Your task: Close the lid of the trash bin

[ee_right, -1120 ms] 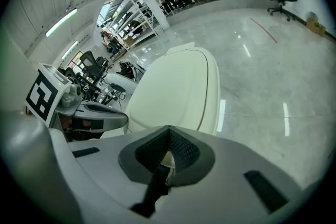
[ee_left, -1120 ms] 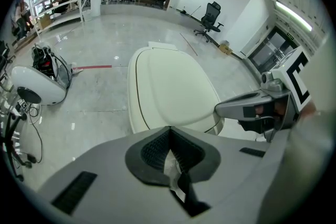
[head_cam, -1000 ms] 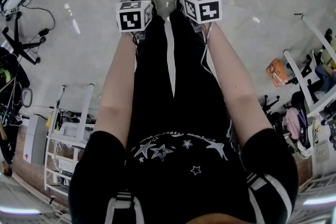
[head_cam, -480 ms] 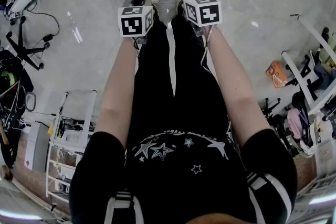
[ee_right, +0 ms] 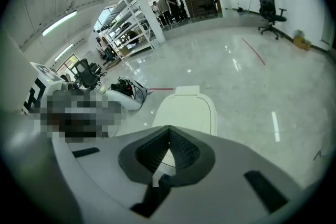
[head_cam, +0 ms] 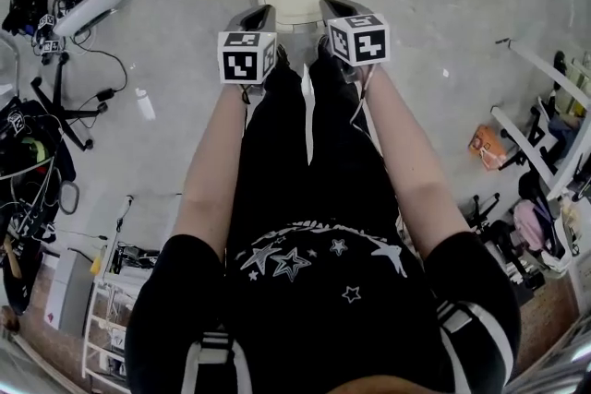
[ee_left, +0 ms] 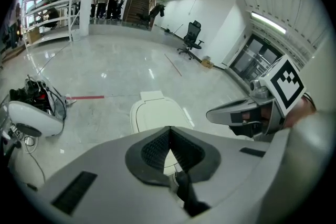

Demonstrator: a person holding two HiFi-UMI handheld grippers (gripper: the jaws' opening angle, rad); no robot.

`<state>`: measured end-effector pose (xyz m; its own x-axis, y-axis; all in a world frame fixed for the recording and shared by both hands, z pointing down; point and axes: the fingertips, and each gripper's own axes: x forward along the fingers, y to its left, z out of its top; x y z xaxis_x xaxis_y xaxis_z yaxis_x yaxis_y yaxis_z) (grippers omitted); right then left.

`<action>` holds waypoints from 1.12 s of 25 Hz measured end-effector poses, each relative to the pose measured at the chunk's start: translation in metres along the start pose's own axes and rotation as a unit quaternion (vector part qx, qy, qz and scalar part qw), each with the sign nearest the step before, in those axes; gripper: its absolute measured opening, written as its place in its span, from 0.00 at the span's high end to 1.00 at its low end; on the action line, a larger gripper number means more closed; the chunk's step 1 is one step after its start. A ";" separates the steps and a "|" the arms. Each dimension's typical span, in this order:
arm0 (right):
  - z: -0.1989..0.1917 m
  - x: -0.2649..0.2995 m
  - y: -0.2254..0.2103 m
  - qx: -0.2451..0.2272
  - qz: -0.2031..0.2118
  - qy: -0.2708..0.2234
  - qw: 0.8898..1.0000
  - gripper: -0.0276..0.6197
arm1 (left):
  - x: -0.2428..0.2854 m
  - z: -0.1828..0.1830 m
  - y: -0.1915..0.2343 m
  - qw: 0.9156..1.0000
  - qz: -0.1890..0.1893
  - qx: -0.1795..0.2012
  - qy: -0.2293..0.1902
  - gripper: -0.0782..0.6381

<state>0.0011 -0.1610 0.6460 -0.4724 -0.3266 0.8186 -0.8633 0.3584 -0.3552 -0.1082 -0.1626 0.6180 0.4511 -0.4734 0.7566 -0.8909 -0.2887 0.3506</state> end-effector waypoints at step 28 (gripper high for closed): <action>0.054 -0.193 0.094 -0.061 0.065 -0.169 0.982 0.96 | -0.173 0.059 -0.093 0.987 0.006 0.013 -0.158 0.88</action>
<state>0.0011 -0.1112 0.4303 -0.6276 -0.5353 0.5653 -0.7735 0.5116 -0.3741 -0.1002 -0.1029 0.4214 0.4381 -0.7115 0.5495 -0.8965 -0.3009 0.3252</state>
